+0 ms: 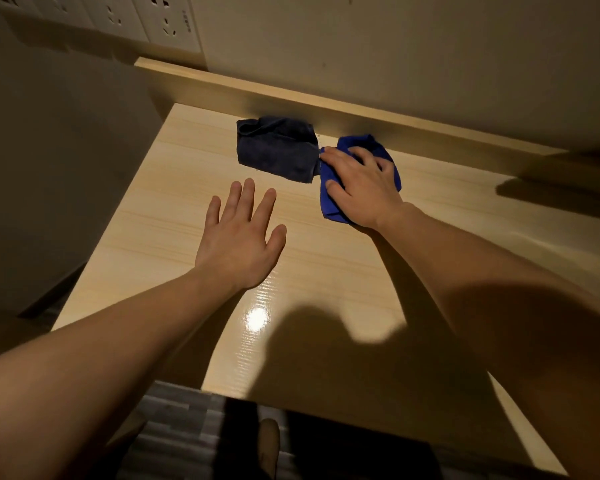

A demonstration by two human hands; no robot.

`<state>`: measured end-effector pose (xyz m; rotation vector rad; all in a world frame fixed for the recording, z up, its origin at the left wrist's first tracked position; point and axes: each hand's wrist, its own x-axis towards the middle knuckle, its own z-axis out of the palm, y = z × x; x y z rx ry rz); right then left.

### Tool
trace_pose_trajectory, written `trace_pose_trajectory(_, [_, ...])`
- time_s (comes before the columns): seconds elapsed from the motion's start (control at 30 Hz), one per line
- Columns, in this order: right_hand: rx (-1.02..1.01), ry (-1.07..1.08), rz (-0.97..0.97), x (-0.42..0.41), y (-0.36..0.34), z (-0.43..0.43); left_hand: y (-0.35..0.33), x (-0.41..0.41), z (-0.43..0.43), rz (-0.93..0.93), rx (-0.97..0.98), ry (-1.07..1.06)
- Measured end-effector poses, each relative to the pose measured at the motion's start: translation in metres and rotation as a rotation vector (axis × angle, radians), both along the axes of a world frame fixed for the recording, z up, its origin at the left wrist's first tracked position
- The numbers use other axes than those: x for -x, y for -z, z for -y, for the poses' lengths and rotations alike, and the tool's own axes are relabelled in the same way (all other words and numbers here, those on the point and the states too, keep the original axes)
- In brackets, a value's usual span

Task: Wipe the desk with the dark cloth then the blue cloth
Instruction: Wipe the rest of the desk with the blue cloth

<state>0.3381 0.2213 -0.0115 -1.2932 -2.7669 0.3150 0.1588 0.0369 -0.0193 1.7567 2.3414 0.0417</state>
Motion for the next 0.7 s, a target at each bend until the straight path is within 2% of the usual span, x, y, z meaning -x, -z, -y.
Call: trace_pose_trajectory(0.7, [0.026,-0.11,0.123,-0.087,-0.003,0.222,-0.008,-0.006,0.006,-0.037,-0.009,0.031])
